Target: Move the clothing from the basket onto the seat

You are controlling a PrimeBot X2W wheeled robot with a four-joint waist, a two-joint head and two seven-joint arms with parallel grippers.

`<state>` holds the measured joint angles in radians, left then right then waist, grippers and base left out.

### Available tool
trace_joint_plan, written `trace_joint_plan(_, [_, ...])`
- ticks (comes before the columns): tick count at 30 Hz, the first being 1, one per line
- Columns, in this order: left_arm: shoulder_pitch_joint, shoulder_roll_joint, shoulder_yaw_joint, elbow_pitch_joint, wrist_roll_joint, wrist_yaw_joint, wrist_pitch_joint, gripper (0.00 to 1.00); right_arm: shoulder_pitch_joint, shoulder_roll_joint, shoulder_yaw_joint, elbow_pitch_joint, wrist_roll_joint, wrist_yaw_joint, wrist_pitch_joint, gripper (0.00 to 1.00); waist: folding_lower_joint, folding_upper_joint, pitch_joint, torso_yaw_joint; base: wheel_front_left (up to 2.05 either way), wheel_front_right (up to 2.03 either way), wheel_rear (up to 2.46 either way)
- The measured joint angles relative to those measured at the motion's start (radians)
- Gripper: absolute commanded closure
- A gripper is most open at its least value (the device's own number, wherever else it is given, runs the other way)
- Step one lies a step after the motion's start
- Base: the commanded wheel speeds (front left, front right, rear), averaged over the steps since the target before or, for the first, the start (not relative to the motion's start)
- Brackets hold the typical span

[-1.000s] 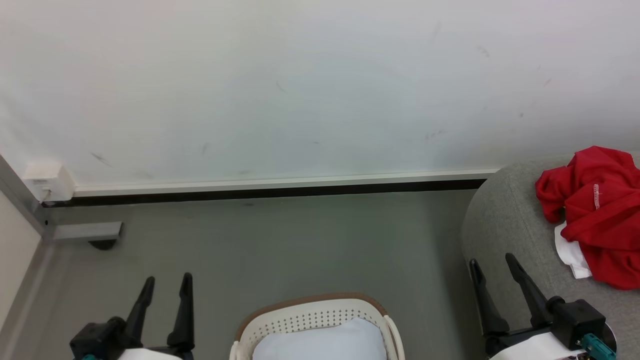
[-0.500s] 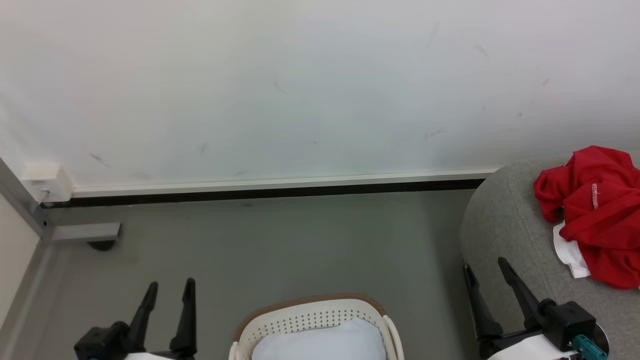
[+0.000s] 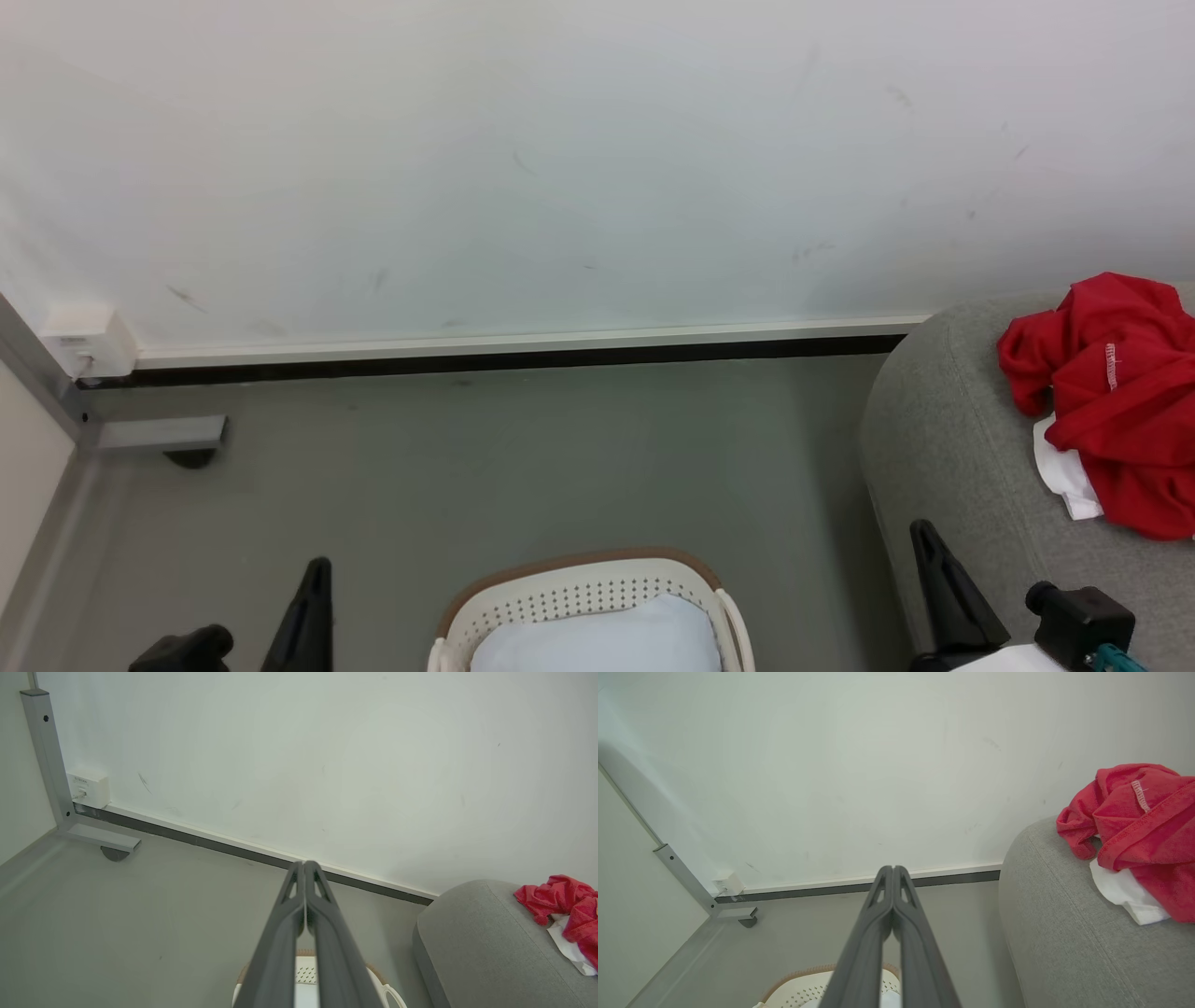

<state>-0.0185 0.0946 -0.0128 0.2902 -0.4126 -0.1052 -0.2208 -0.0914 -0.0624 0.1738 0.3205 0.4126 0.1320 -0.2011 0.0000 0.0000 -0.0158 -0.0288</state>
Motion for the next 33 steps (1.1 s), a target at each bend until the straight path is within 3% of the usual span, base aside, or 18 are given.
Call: trace_joint_plan(33, [-0.027, -0.019, 0.045, -0.016, -0.482, -0.009, 0.132, 1.00, -0.002, -0.002, -0.101, -0.030, 0.487, 0.000, 0.113, 1.00, 0.0000, 0.0000, 0.005, 0.008, 0.00, 0.00, 0.00])
